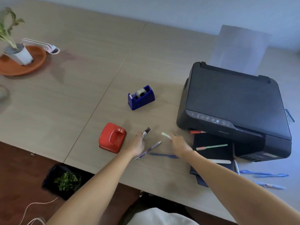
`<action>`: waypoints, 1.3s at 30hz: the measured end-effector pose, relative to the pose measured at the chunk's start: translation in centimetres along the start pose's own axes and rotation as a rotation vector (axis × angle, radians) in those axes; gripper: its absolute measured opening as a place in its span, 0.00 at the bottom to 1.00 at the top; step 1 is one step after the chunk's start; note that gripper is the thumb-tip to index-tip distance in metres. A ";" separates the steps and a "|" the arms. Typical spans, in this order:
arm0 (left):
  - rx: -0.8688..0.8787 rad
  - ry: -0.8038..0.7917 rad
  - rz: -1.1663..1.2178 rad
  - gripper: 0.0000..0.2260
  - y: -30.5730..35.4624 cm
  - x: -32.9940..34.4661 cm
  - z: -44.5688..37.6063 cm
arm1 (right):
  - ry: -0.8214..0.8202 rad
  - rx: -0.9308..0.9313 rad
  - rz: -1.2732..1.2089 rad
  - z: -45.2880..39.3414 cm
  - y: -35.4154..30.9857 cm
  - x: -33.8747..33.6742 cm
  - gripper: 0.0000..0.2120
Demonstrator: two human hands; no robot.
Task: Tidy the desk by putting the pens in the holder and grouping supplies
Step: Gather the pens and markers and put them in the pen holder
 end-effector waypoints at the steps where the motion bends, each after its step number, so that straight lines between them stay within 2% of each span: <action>1: 0.012 -0.037 0.004 0.11 0.3 0.6 0.5 | 0.030 0.041 -0.090 0.2 0.3 -0.6 0.20; 3: 0.026 -0.114 0.034 0.17 0.4 2.1 1.2 | 0.102 0.100 -0.273 0.8 0.8 -1.8 0.20; 5: 0.010 -0.112 0.058 0.21 0.3 2.8 1.3 | 0.188 0.108 -0.361 1.5 1.0 -2.9 0.18; 7: -0.003 -0.082 0.045 0.21 0.6 3.0 1.3 | 0.205 0.122 -0.379 2.3 1.1 -3.2 0.14; 11: 0.035 -0.052 -0.077 0.13 1.6 3.4 1.0 | 0.063 0.124 -0.325 3.1 1.4 -1.5 0.10; 15: 0.074 -0.017 -0.214 0.13 2.0 4.0 1.0 | -0.065 0.086 -0.229 3.5 0.7 1.1 0.13; 17: 0.048 0.014 -0.178 0.13 1.6 3.8 1.3 | -0.115 0.073 -0.183 3.6 0.2 2.1 0.16; 19: 0.007 0.036 -0.056 0.13 0.8 3.3 1.6 | -0.139 0.072 -0.154 3.5 -0.1 2.8 0.19; 22: -0.073 -0.042 0.208 0.09 -1.0 2.6 2.3 | -0.151 0.048 -0.084 2.9 -0.3 3.3 0.12; 24: -0.127 -0.139 0.470 0.09 -1.5 1.8 3.0 | -0.179 0.025 -0.017 2.6 -0.3 3.7 0.12; 27: -0.185 -0.220 0.909 0.14 -0.4 -1.1 4.4 | -0.139 0.041 -0.035 2.9 -0.3 2.7 0.14; 31: -0.141 -0.312 1.317 0.09 4.4 -6.2 5.3 | -0.025 -0.026 -0.362 5.8 0.3 -3.1 0.09; 36: 0.071 -0.367 1.442 0.08 16.6 -10.1 4.9 | 0.210 -0.187 -0.932 11.9 5.0 -15.2 0.07; 39: 0.141 -0.455 1.447 0.09 25.7 -9.6 4.6 | 0.366 -0.209 -1.143 14.8 11.8 -21.9 0.09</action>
Point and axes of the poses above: each hand's wrist, its own z-axis away from the middle knuckle, its own x-axis out of the palm, y = z × x, the point moved 5 cm from there along -z, towards the middle knuckle, and after that the axes turned 3 degrees about y, right-handed, at the moved point
